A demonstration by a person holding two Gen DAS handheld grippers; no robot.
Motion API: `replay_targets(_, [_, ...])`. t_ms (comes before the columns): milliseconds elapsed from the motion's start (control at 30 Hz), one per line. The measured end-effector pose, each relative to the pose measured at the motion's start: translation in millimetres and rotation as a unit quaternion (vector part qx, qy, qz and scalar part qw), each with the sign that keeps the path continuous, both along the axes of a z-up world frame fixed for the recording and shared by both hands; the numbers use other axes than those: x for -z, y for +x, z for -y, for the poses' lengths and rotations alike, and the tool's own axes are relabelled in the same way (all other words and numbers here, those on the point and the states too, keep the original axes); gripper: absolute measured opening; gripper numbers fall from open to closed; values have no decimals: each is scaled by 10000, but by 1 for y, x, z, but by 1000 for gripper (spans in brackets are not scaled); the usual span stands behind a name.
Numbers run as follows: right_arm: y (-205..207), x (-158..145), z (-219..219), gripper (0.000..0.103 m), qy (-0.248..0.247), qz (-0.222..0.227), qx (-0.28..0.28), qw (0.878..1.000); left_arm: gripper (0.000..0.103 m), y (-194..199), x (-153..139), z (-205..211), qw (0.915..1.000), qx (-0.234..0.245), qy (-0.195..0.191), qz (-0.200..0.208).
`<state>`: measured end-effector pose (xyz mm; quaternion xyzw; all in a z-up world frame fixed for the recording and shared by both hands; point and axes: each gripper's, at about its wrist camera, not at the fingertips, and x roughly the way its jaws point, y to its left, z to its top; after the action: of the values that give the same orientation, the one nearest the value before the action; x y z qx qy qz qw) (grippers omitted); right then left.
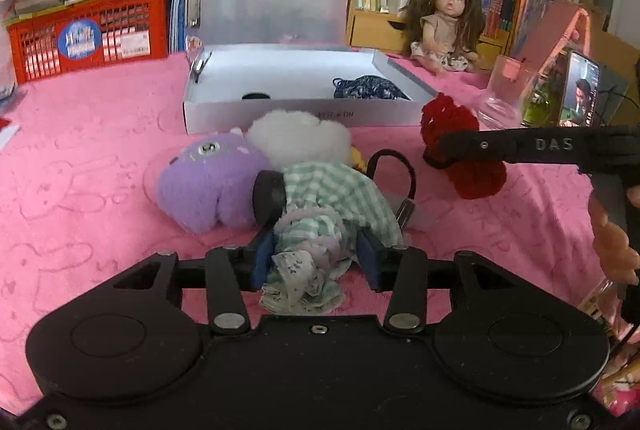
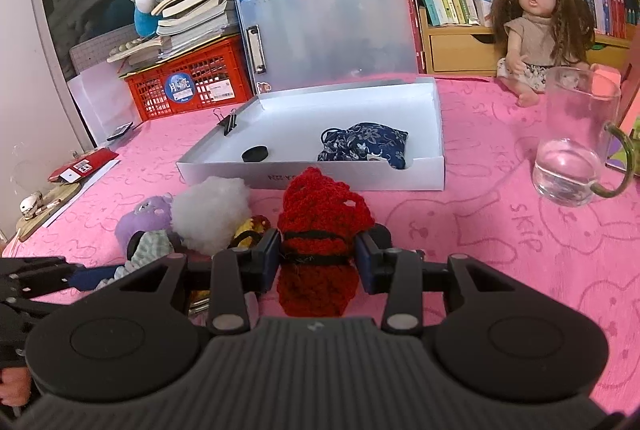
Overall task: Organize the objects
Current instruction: 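Carry the gingham cloth and red knitted item into the white tray with both tools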
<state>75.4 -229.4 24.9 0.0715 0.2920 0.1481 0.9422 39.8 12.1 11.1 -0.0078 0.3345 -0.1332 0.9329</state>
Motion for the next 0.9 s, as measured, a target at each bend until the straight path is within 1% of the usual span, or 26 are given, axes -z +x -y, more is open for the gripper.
replay_targets(33, [0, 0, 0, 44, -6, 7, 4, 10000, 37, 1, -1, 0, 10000, -31, -34, 0])
replay_targets(67, [-1, 0, 0, 44, -12, 15, 9, 10000, 32, 0, -2, 0, 10000, -40, -37, 28])
replay_targets(100, [-1, -1, 0, 44, -18, 27, 16, 10000, 31, 0, -4, 0, 10000, -9, -48, 66])
replay_targets(267, [-2, -4, 4, 44, 17, 89, 87, 9999, 31, -7, -22, 6, 9987, 271, -94, 424])
replay_targets(400, [1, -9, 7, 44, 65, 133, 172, 9997, 31, -3, -33, 9, 9979, 317, -206, 523])
replay_targets(600, [6, -13, 10, 44, 22, 199, 227, 9995, 31, 17, -44, 6, 9979, 136, -313, 555])
replay_targets(767, [13, -17, 13, 44, 1, 245, 311, 9992, 31, 43, -52, -6, 9973, -133, -471, 539])
replay_targets(900, [23, -20, 17, 44, 9, 258, 404, 9988, 31, 63, -56, -11, 9969, -276, -517, 532])
